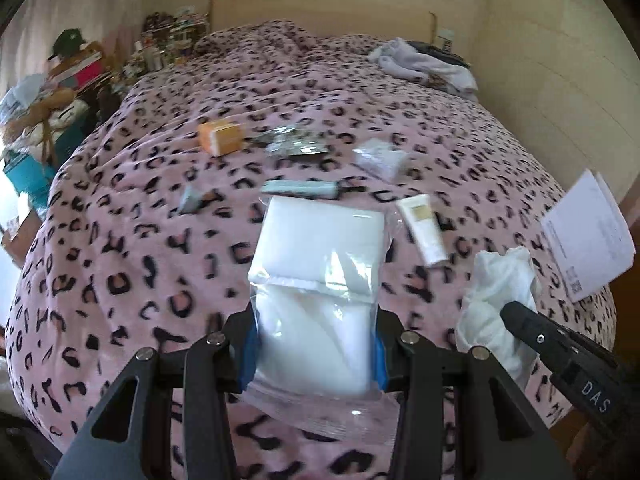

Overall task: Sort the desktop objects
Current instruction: 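Carry the bagged cloth and white sock toward the paper bag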

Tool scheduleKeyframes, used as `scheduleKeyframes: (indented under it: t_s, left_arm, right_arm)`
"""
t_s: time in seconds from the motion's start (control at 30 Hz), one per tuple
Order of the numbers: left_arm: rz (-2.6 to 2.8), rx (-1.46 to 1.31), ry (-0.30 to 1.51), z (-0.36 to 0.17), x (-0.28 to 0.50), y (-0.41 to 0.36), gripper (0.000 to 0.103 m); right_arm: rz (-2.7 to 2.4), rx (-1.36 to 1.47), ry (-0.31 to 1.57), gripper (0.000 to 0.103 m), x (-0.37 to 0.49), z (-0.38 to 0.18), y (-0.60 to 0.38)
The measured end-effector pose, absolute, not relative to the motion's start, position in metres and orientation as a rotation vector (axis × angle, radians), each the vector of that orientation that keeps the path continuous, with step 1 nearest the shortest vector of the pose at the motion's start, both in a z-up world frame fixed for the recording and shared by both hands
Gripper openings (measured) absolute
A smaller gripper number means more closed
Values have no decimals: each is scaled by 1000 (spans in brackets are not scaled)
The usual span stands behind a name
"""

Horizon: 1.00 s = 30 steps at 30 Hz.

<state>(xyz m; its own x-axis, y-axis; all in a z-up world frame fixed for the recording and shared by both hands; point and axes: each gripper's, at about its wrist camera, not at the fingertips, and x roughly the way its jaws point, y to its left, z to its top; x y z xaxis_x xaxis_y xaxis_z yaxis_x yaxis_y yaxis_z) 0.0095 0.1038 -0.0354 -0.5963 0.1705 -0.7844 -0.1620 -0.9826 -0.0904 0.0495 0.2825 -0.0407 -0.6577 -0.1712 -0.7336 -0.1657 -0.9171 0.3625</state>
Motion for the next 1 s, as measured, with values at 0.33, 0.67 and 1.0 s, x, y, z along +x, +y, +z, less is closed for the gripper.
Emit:
scheduleKeyframes:
  t_s: [0.33,0.67,1.0]
  left_arm:
    - [2581,-1238,57,-18,17,181,44]
    - [2498,-1188,109,-9,14,254,44]
    - [2414,-1180,154,-18,8,310,44]
  right_arm:
    - [-2876,1259,-652,14,75,-20,342]
    - [-2961,1235,-684,14,94,-10,396]
    - [-3027,1239,-733,14,106,-10,445]
